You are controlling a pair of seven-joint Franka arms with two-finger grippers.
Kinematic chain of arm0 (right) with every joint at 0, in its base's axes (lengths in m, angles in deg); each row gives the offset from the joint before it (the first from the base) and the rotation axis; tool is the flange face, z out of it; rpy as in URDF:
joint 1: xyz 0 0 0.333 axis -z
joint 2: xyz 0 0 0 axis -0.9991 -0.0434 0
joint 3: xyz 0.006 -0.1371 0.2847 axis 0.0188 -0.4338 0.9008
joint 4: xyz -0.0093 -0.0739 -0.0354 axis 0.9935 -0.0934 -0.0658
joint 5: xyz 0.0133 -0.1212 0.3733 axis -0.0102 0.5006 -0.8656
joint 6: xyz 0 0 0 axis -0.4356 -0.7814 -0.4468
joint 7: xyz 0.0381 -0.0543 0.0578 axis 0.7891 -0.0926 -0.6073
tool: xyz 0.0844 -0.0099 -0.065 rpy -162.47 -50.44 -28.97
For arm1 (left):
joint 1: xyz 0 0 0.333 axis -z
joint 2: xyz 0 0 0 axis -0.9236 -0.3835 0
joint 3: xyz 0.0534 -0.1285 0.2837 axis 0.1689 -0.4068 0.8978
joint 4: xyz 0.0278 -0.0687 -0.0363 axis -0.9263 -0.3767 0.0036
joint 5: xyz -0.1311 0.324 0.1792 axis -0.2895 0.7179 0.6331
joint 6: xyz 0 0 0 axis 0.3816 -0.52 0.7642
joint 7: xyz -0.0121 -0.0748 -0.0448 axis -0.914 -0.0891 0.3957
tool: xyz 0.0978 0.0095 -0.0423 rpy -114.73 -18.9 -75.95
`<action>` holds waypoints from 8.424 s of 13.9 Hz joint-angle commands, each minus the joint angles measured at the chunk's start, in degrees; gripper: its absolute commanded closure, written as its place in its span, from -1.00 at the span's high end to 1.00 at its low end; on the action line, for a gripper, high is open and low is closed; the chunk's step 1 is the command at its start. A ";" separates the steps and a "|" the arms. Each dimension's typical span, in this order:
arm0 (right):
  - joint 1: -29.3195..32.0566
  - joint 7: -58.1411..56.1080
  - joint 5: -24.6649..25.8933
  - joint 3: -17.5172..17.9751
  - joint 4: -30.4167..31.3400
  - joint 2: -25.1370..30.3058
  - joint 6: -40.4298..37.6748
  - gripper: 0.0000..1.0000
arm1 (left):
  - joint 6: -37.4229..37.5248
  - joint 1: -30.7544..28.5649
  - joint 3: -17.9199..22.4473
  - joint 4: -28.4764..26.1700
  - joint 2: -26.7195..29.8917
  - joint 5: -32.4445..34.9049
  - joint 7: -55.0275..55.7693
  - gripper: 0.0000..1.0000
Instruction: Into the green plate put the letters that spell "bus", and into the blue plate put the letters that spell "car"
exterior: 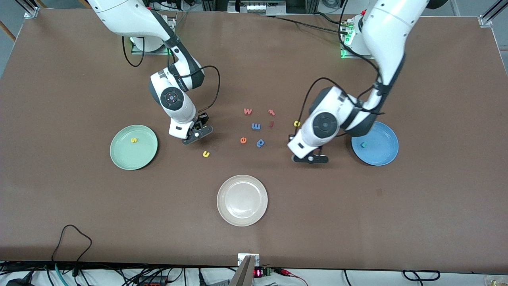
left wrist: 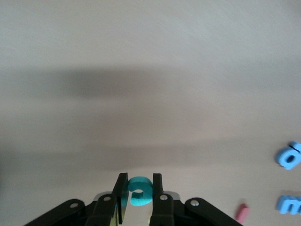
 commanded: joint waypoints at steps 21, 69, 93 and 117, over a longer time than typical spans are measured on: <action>20.23 -10.17 0.63 -5.28 -1.58 8.08 -5.55 1.00 | -7.32 -25.66 -1.56 -21.19 12.19 6.11 -22.96 1.00; -2.19 12.94 -0.16 -2.91 -25.58 -15.03 -7.04 -0.37 | -16.27 -8.95 -14.66 -18.63 -1.69 8.22 8.77 -0.67; 25.33 -9.21 0.63 -2.91 -2.11 7.99 -13.55 1.00 | -4.32 -44.55 -15.28 -17.84 4.72 14.20 -8.46 1.00; 22.78 -8.50 -0.16 -2.91 -29.89 20.74 -45.97 1.00 | 26.09 -13.61 16.45 13.12 23.87 -3.47 -27.53 1.00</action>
